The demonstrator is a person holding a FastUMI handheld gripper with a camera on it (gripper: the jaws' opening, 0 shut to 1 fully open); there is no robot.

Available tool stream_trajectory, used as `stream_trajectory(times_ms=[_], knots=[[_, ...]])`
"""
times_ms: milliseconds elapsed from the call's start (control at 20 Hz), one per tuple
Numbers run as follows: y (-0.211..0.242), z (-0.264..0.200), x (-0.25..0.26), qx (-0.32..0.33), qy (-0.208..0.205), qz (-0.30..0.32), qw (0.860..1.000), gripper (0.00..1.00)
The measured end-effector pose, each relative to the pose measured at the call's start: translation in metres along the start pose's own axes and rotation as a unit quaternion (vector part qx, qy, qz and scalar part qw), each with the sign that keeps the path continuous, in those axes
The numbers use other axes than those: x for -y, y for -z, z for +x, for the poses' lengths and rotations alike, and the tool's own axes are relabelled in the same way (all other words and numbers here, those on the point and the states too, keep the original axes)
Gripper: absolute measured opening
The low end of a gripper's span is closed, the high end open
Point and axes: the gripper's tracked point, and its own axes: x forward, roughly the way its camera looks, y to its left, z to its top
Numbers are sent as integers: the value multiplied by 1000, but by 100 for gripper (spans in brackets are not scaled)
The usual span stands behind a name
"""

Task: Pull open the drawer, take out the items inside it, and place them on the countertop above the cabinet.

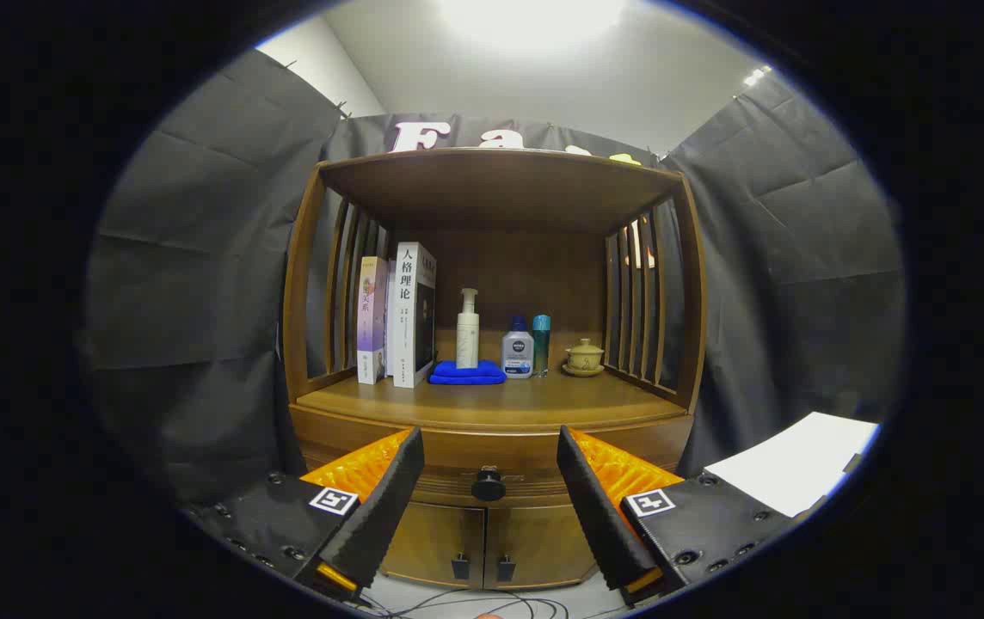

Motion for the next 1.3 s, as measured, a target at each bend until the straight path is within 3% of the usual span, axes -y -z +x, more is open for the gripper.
stream_trajectory(times_ms=[950,1300], knots=[[-12,-2,18,10,43,21,999,97],[-16,30,17,10,47,-6,999,97]])
